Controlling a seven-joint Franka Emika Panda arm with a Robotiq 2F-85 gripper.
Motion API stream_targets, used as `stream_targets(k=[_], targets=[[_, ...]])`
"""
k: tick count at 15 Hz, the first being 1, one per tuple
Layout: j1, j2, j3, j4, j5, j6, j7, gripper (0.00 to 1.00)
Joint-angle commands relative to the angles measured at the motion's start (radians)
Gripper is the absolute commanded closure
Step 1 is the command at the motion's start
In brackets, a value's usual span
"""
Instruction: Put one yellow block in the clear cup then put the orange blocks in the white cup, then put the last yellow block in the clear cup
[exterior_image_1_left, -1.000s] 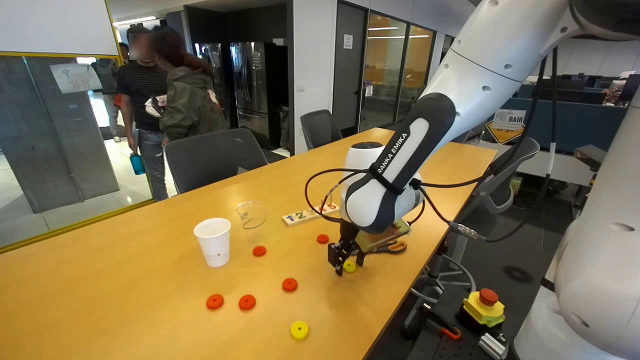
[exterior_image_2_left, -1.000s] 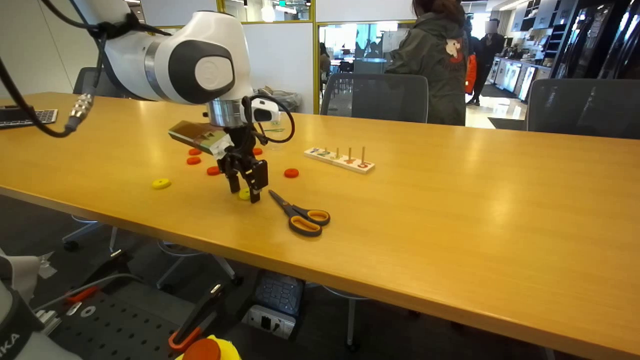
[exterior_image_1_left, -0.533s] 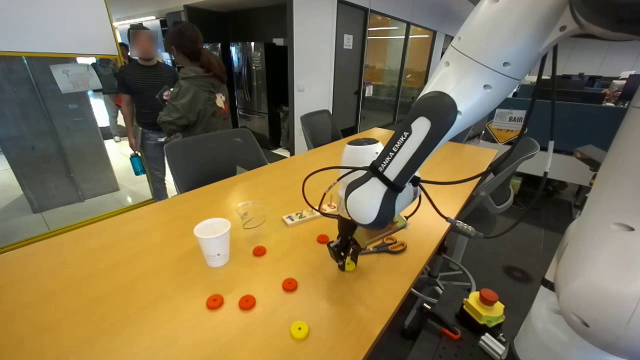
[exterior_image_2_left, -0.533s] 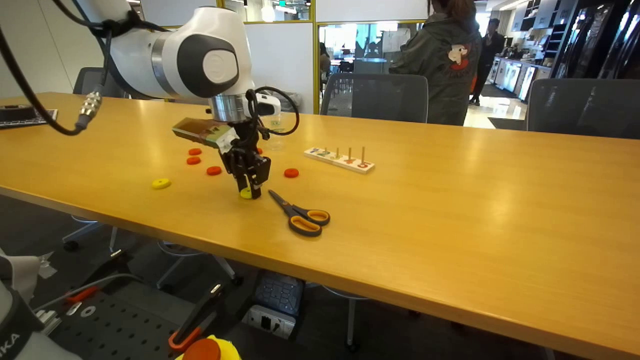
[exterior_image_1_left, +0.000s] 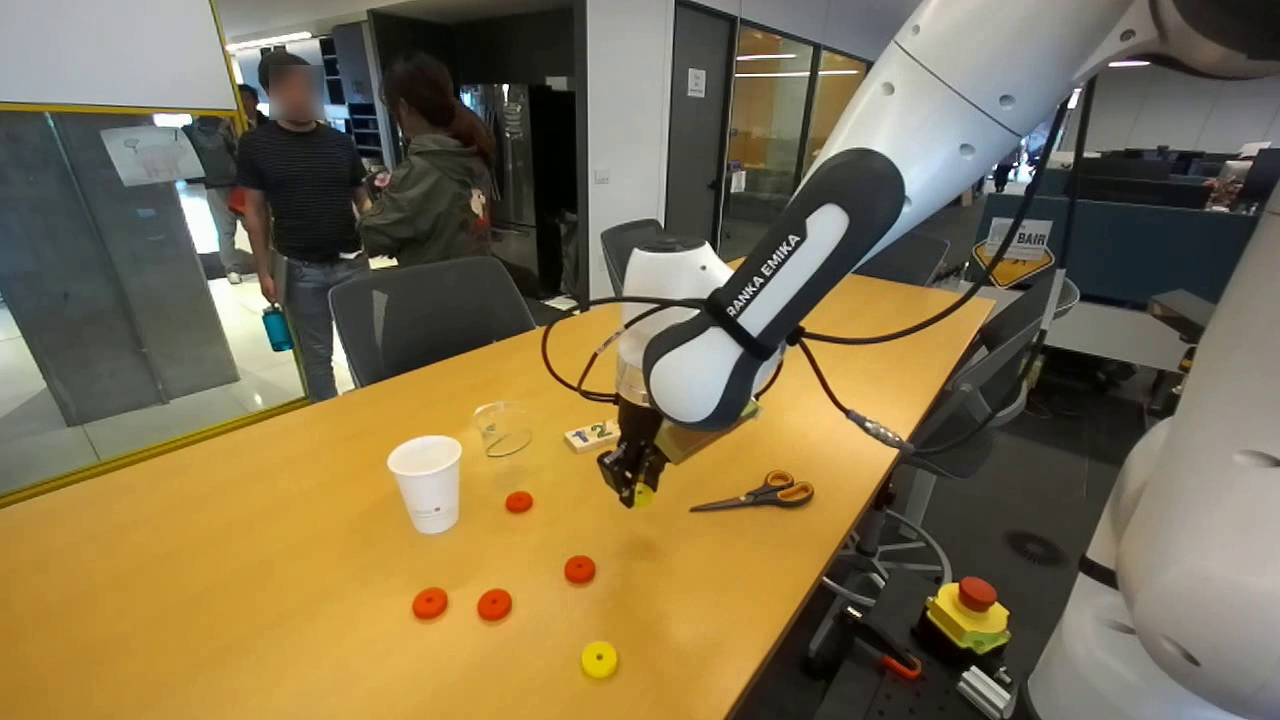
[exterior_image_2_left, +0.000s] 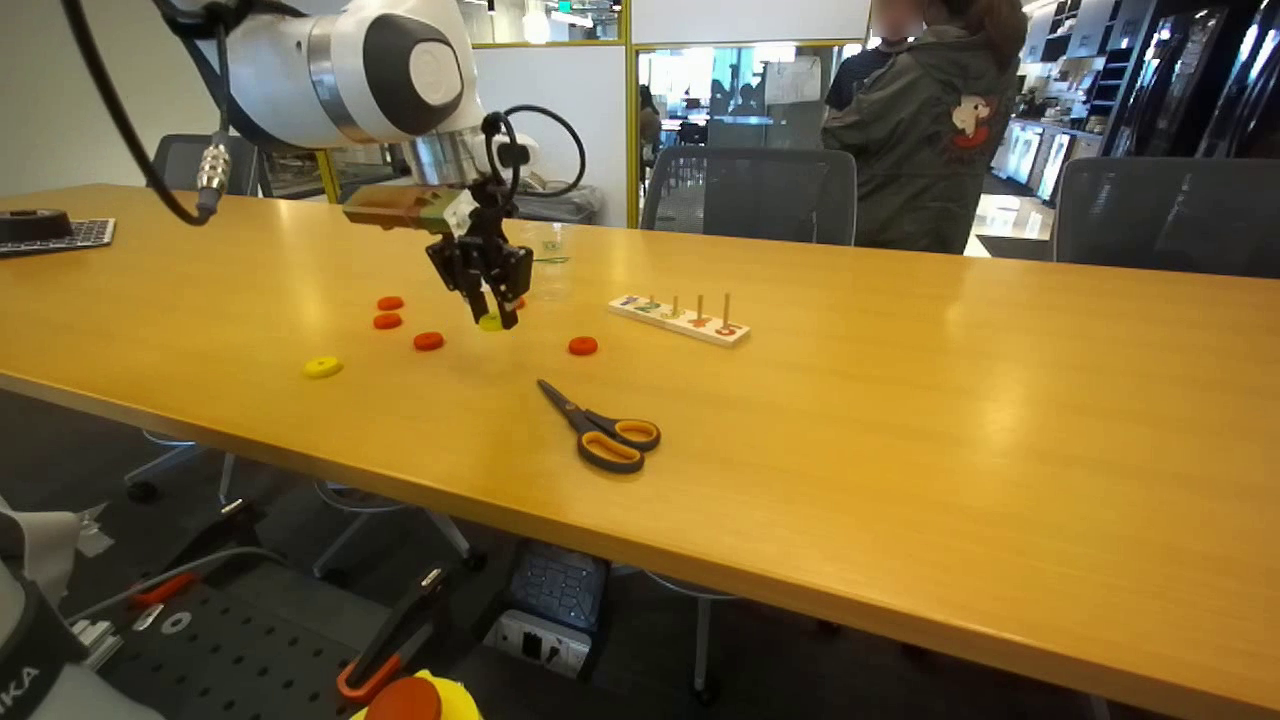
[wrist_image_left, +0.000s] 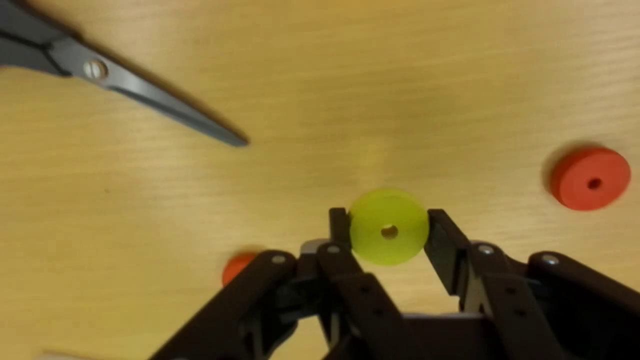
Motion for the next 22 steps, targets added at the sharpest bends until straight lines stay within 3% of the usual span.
stream_targets(k=[1, 6, 13, 22], targets=[[0.03, 0.052, 0.019, 0.163, -0.02, -0.057, -0.022, 0.75], [0.045, 0.16, 0.01, 0.376, -0.05, -0.097, -0.065, 0.75], [0.04, 0.321, 0.006, 0.622, 0.0, -0.149, -0.18, 0.75], [0.03, 0.351, 0.032, 0.724, 0.081, -0.253, -0.316, 0.75]])
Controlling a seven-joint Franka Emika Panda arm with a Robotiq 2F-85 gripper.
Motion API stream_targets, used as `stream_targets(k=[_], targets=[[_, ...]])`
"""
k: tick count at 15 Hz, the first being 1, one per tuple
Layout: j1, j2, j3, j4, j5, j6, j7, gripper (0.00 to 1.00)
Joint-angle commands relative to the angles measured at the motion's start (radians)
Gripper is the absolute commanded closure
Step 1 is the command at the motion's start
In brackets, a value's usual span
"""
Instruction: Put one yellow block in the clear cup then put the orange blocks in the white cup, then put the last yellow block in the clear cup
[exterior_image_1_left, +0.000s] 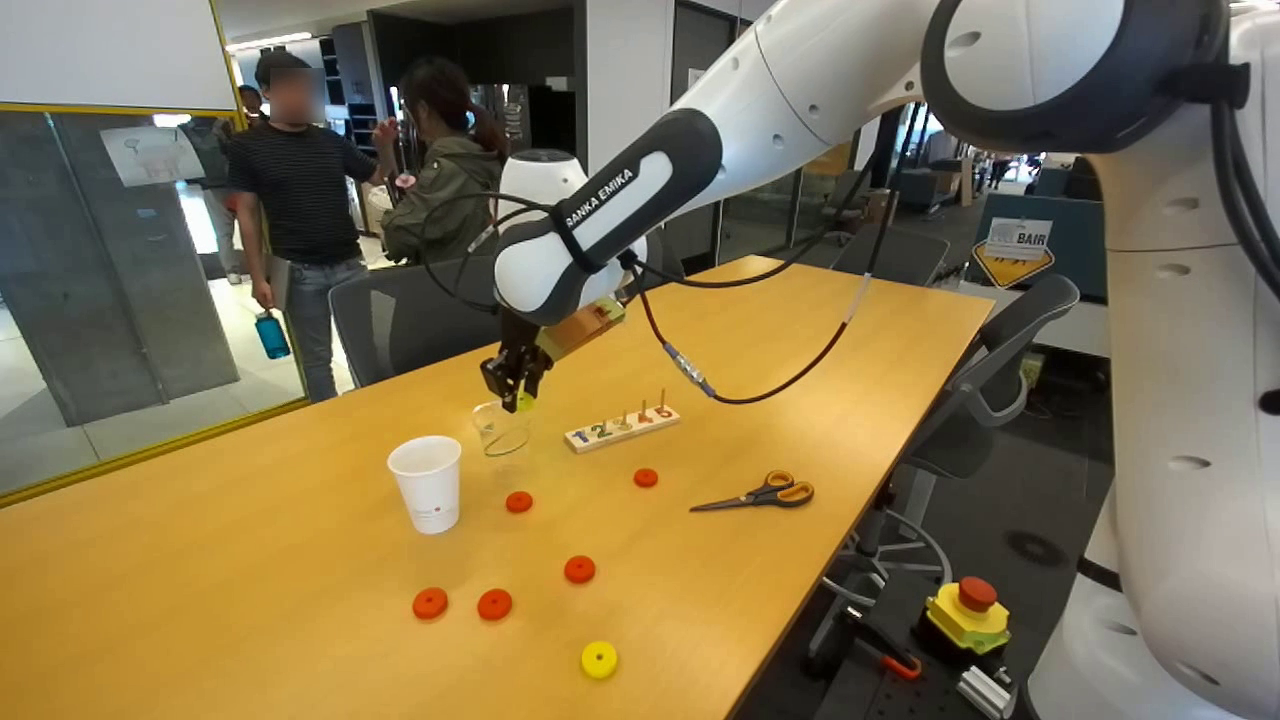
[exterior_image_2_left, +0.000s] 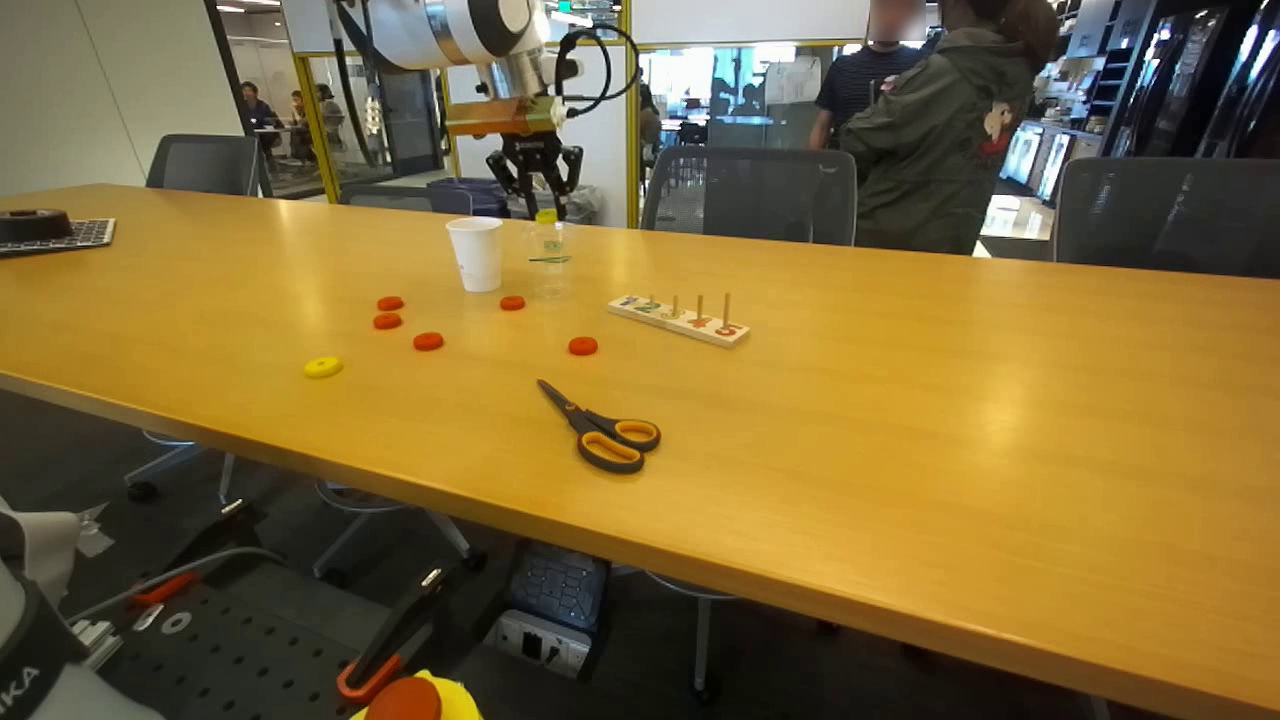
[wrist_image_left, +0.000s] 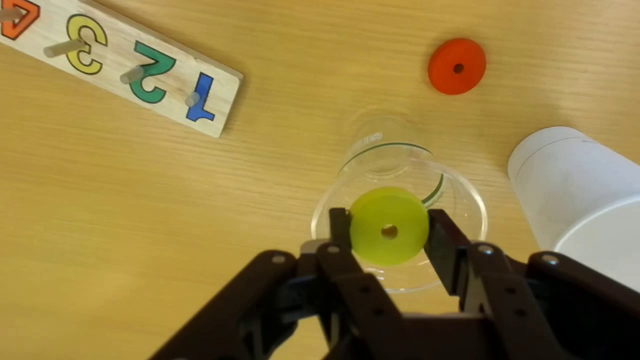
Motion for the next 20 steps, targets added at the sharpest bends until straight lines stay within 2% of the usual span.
stream_targets(k=[1, 10, 11, 12, 13, 16, 17, 20], targets=[[-0.001, 0.031, 0.014, 0.065, 0.041, -0.044, -0.06, 0.75], [0.005, 0.086, 0.011, 0.109, 0.035, -0.021, -0.059, 0.74], [0.004, 0.09, 0.011, 0.114, 0.037, -0.028, -0.058, 0.32], [0.004, 0.092, 0.011, 0.117, 0.037, -0.028, -0.059, 0.31], [0.004, 0.091, 0.01, 0.115, 0.036, -0.029, -0.058, 0.26], [0.005, 0.08, 0.009, 0.106, 0.032, -0.045, -0.058, 0.04], [0.007, 0.065, 0.007, 0.092, 0.027, -0.055, -0.056, 0.0], [0.019, 0.015, -0.009, 0.046, -0.004, -0.096, -0.031, 0.0]])
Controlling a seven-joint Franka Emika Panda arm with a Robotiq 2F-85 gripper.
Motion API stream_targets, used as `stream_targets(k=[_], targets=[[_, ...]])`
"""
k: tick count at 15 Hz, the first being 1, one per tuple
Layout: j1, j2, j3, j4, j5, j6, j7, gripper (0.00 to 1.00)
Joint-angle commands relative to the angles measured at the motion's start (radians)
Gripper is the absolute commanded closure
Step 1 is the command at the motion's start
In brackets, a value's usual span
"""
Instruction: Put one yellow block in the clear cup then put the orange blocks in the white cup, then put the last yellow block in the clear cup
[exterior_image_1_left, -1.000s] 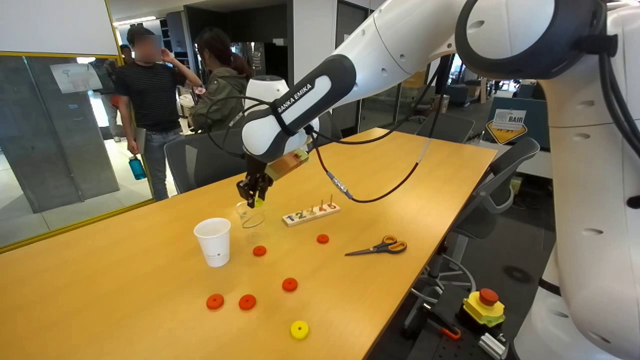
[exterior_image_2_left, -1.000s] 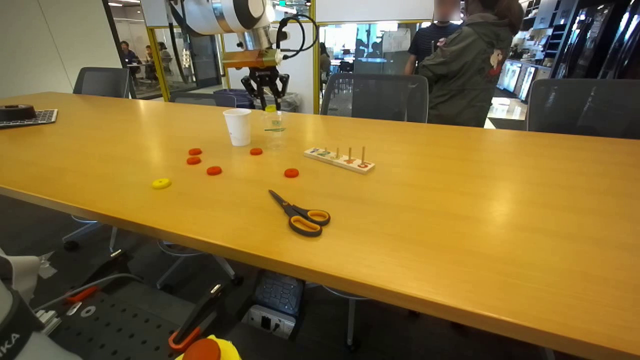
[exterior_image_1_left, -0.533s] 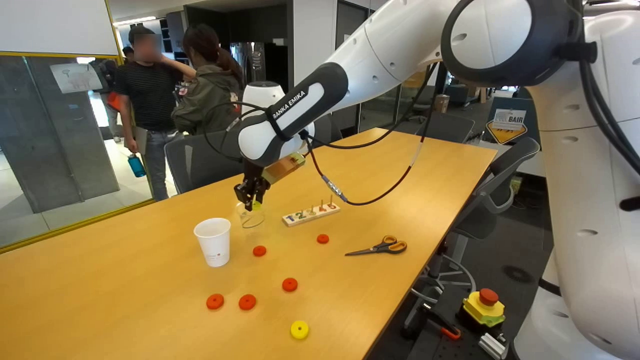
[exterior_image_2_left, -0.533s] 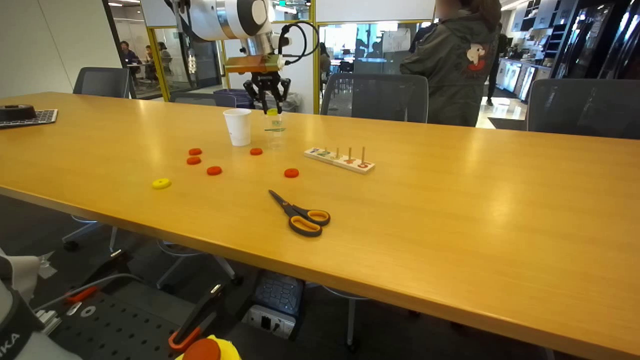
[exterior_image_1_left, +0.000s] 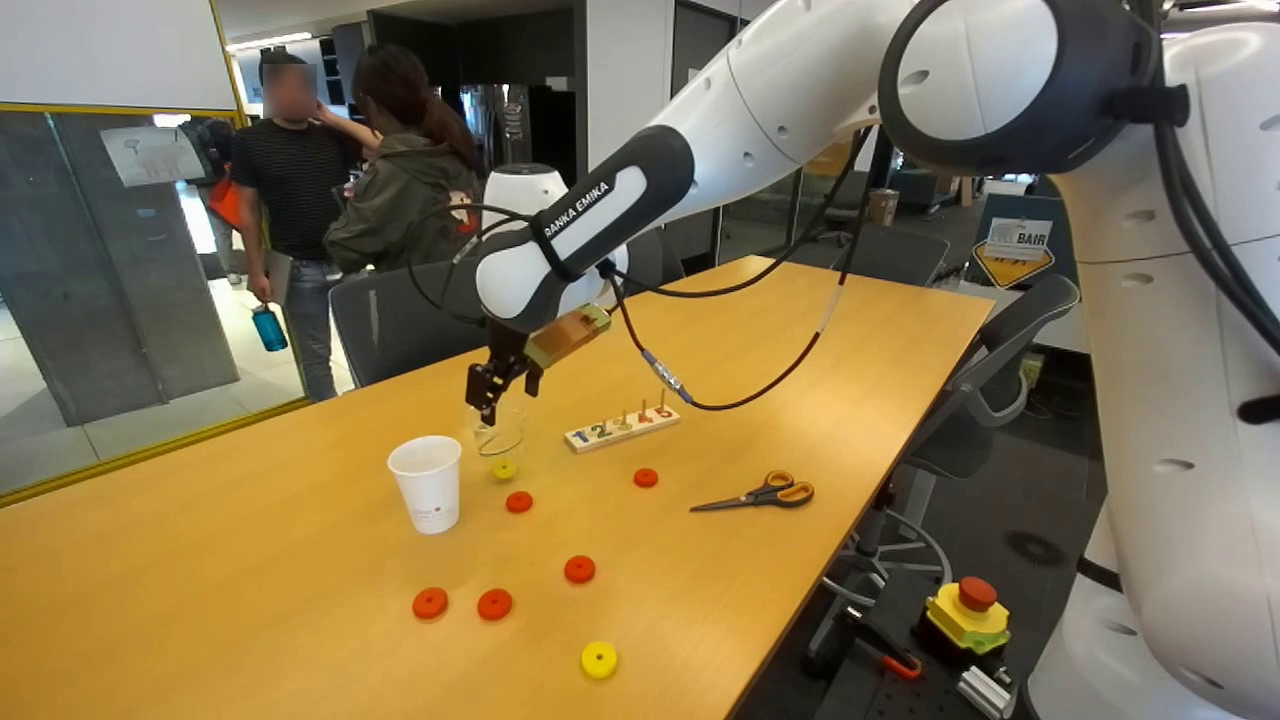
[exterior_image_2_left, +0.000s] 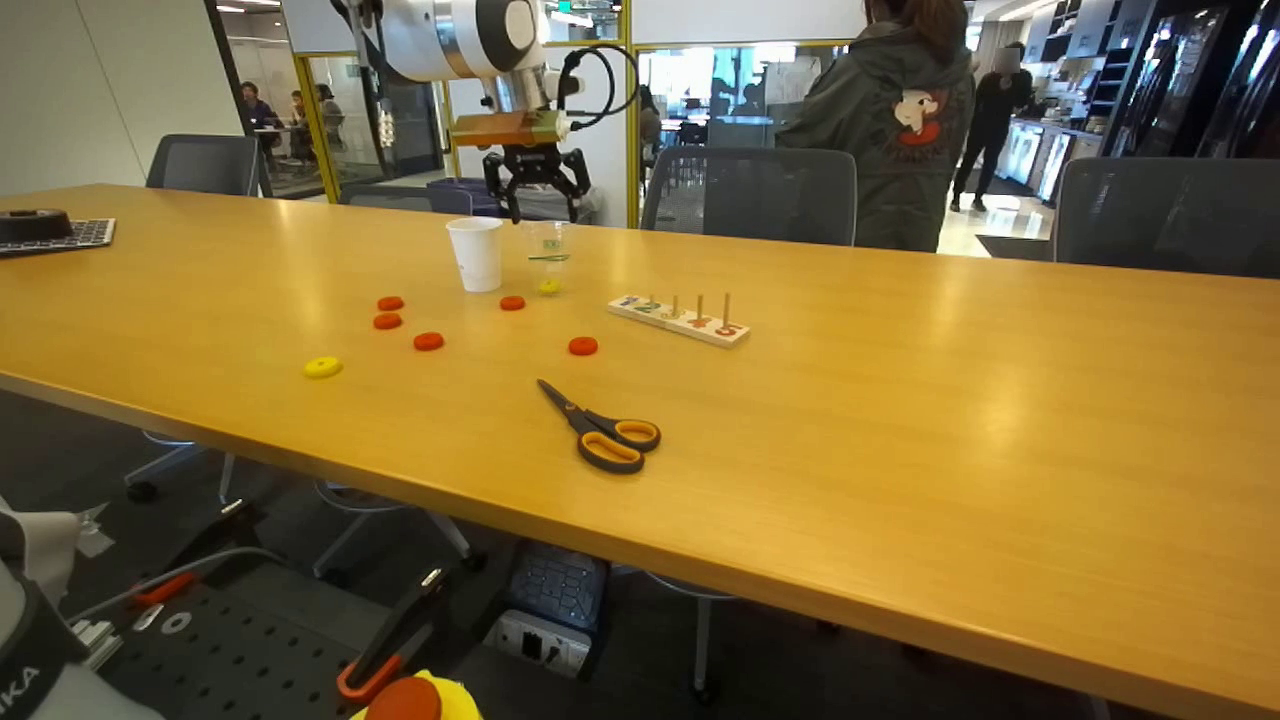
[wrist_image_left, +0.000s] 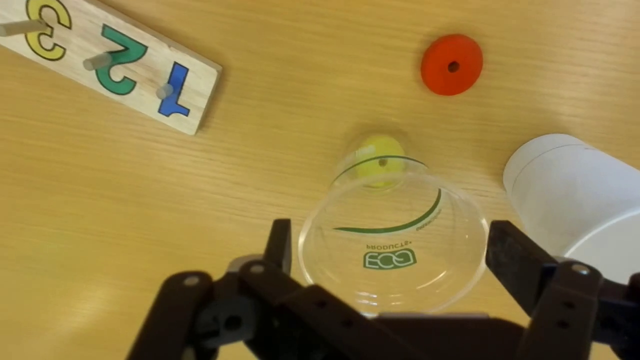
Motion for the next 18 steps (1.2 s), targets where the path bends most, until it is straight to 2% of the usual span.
stream_targets(k=[1, 4, 6, 10, 13, 18], targets=[[0.018, -0.085, -0.026, -0.058, -0.031, -0.06, 0.016, 0.0], [0.01, -0.165, -0.038, -0.132, -0.052, -0.101, 0.016, 0.0], [-0.008, -0.232, -0.042, -0.221, -0.038, -0.105, -0.003, 0.0], [-0.038, -0.303, -0.062, -0.378, -0.026, -0.066, -0.011, 0.0], [-0.062, -0.304, -0.076, -0.45, -0.011, -0.015, -0.021, 0.0], [-0.098, -0.237, -0.086, -0.479, 0.038, 0.066, -0.068, 0.0]])
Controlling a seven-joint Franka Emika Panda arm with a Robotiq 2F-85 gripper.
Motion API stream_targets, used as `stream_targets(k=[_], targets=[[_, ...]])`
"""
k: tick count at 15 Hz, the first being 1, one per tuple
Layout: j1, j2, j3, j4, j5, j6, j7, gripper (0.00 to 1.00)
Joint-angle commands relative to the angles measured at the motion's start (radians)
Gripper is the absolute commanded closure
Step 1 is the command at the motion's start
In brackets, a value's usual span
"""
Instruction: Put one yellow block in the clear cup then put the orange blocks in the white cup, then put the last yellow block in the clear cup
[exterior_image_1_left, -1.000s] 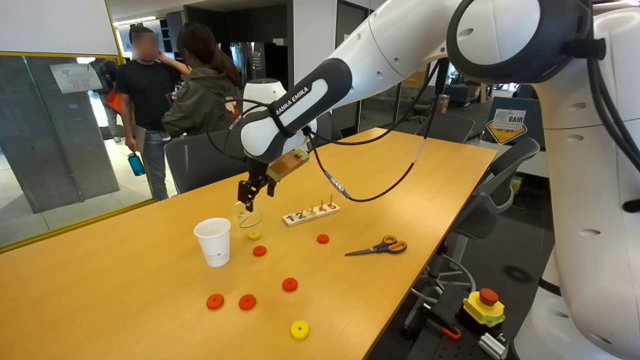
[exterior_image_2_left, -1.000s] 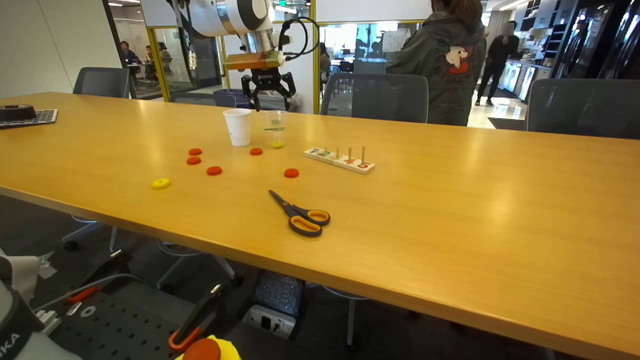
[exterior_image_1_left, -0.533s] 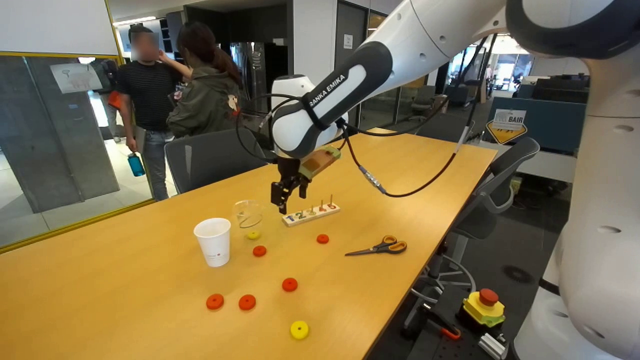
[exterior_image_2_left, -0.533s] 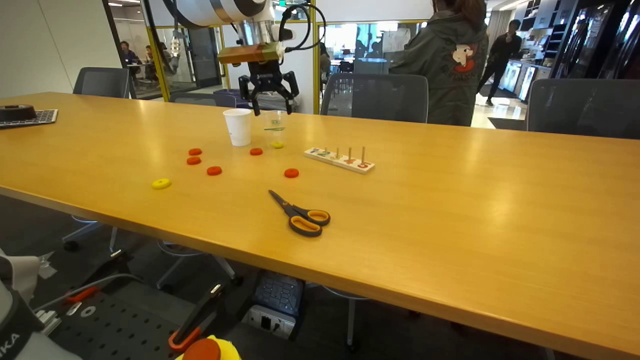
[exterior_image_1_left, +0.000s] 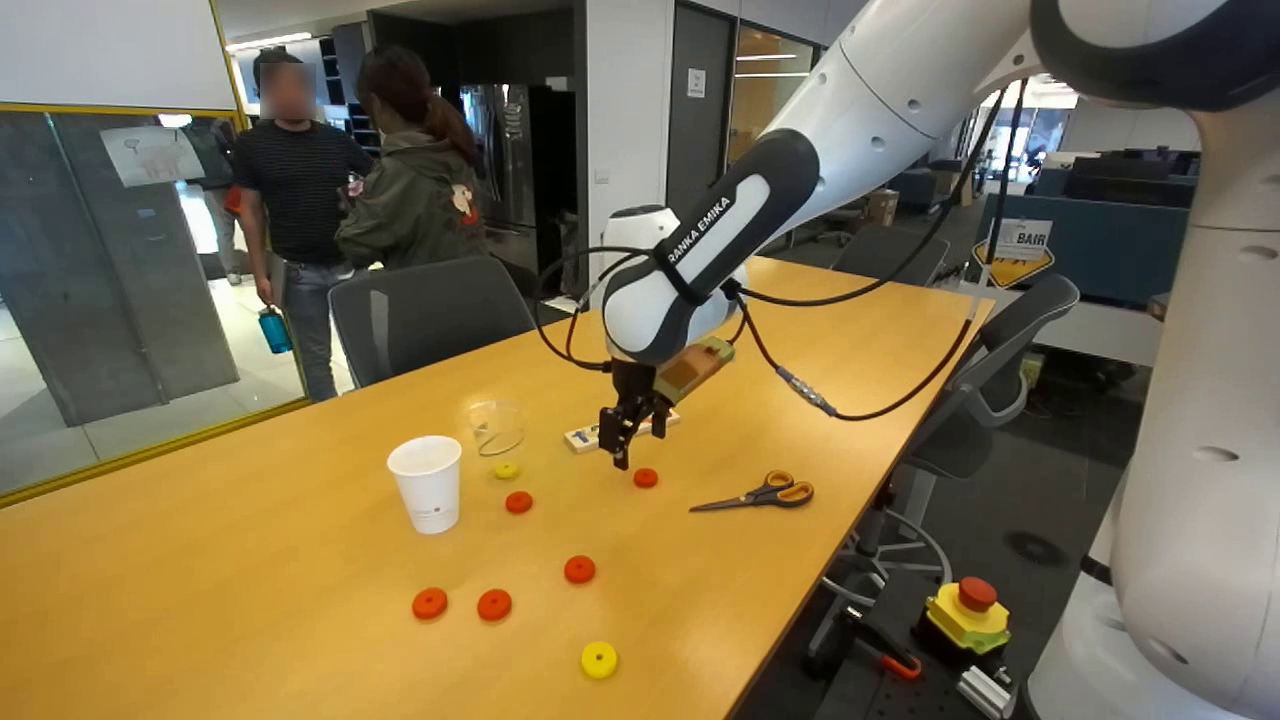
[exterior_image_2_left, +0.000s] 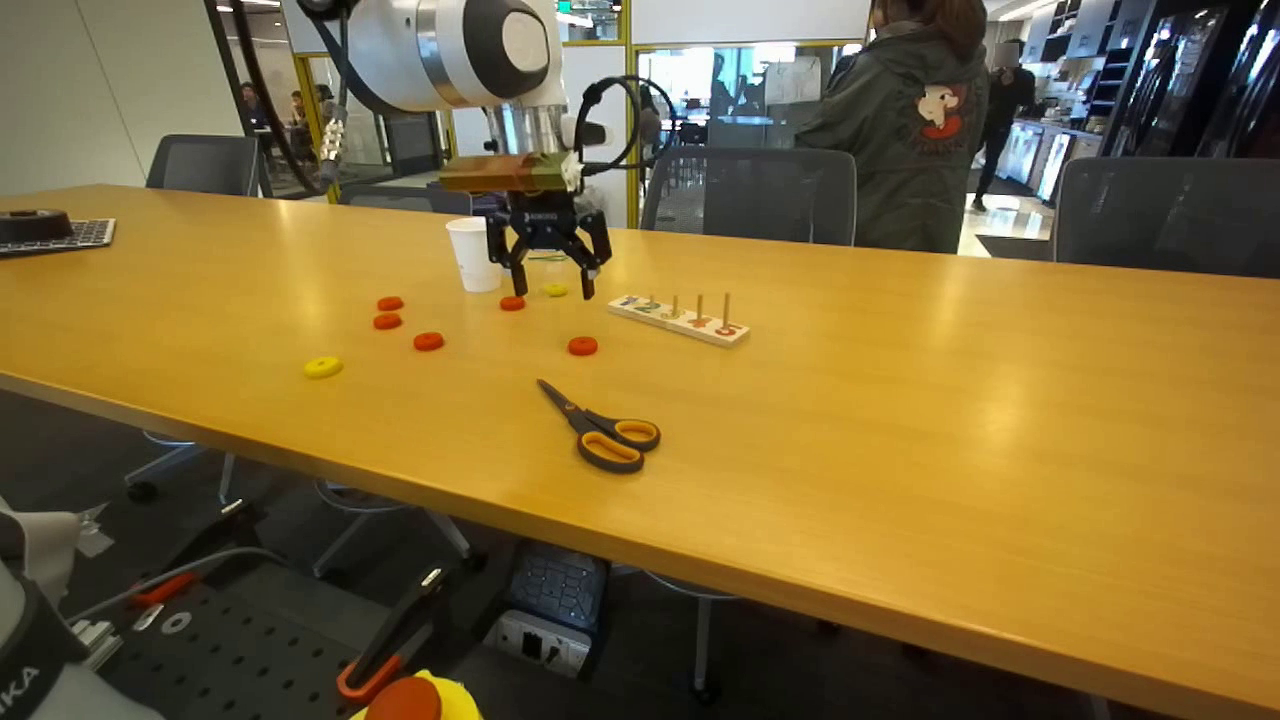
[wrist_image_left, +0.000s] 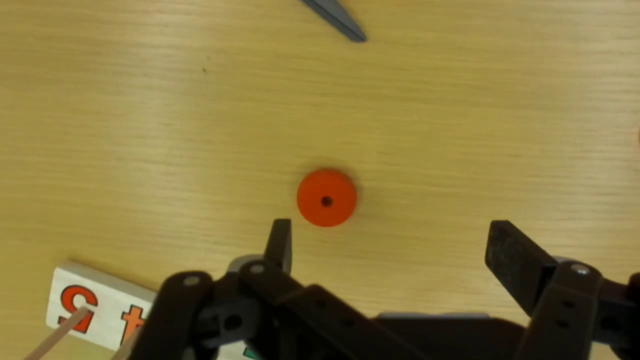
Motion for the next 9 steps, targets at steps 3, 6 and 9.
stream_targets(k=[3, 6, 9], targets=[[-0.051, 0.077, 0.003, 0.006, 0.13, 0.08, -0.124, 0.0], [-0.077, 0.13, 0.004, 0.032, 0.174, 0.097, -0.168, 0.0], [-0.101, 0.178, 0.009, 0.067, 0.196, 0.102, -0.195, 0.0]])
